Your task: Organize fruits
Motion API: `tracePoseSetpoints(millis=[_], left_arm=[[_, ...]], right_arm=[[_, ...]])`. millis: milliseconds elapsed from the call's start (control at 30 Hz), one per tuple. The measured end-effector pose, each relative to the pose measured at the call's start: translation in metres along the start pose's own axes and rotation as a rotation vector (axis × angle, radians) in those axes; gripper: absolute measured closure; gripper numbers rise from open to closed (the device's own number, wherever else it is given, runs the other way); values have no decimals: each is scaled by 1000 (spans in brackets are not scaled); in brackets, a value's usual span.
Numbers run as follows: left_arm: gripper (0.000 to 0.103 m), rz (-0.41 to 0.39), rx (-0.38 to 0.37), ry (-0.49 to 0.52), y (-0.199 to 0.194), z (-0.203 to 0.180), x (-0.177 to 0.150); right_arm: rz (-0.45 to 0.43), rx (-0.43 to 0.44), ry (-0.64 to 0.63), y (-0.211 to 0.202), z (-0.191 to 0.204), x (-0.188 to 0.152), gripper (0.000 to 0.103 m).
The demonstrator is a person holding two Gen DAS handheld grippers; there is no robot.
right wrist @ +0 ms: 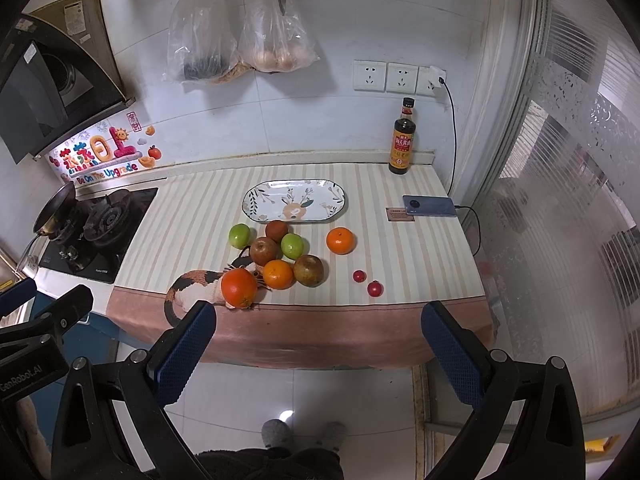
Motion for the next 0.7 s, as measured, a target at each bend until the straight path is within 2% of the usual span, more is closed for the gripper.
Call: tracePoseSetpoints(millis=[700], left_arm=[[0, -5, 4, 10, -6, -1, 4]], right_arm=[[-5, 6, 2, -2, 4, 2, 0]])
Point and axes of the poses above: each gripper's, at about its wrist camera, not at the fingertips, and y roughly the way its jaws point, z to its left, x to its top, the point moved 10 cm from there along y, roughly the way its jaws point, and after that the axes turned 8 degrees about -x, right-handed, at the moved point
